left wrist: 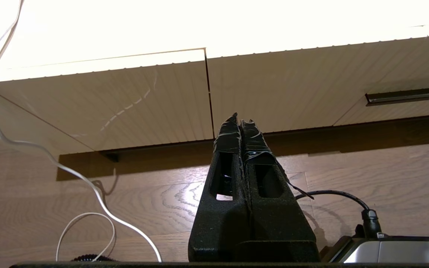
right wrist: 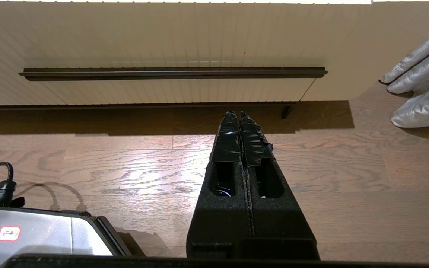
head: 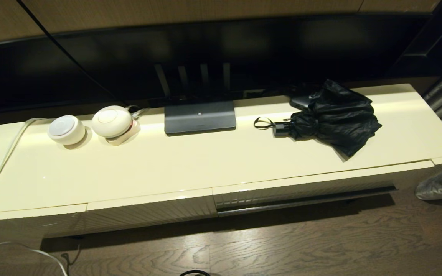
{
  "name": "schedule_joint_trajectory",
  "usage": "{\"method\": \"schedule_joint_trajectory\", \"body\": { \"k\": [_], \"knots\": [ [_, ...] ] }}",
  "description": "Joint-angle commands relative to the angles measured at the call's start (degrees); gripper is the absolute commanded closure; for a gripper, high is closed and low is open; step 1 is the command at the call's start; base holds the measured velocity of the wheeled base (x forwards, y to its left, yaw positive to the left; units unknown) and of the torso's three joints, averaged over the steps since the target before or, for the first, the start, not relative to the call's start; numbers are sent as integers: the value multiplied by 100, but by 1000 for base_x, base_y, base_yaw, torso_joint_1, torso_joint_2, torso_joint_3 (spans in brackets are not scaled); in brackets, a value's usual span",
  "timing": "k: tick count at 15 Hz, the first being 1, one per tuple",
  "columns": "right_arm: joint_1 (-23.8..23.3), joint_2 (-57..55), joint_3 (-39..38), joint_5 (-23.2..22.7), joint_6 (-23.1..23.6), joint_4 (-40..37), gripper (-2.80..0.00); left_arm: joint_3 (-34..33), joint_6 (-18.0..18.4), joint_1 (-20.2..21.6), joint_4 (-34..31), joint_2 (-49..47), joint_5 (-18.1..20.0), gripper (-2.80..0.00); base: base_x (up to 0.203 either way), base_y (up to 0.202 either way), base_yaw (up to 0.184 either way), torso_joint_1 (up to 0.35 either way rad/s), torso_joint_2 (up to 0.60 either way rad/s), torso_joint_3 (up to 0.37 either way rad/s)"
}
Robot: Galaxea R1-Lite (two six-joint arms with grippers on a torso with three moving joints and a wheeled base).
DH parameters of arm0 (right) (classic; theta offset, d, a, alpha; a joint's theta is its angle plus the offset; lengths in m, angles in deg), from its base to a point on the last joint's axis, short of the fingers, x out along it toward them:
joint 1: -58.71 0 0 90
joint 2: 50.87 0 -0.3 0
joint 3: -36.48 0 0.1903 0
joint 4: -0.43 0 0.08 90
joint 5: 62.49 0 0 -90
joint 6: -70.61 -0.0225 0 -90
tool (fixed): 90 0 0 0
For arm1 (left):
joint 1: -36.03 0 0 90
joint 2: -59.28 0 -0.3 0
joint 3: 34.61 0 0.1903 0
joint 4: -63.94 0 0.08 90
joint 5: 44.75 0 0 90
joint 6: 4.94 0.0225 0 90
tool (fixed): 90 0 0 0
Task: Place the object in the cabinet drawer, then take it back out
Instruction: Open the drawer
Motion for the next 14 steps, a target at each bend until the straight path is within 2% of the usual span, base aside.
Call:
{"method": "schedule_joint_trajectory", "body": {
  "k": [1,11,14],
  "knots": [
    [2,9,-9,-9,7,-5,0,-18,-1,2,-5,-7,-1,0,0,0,0,0,0,0],
    [-7,10,-6,47,54,0,0,-18,-1,2,4,-7,-1,0,0,0,0,0,0,0],
    [-7,-96,829,36,95,-480,0,-18,-1,2,4,-3,-1,0,0,0,0,0,0,0]
  ]
}}
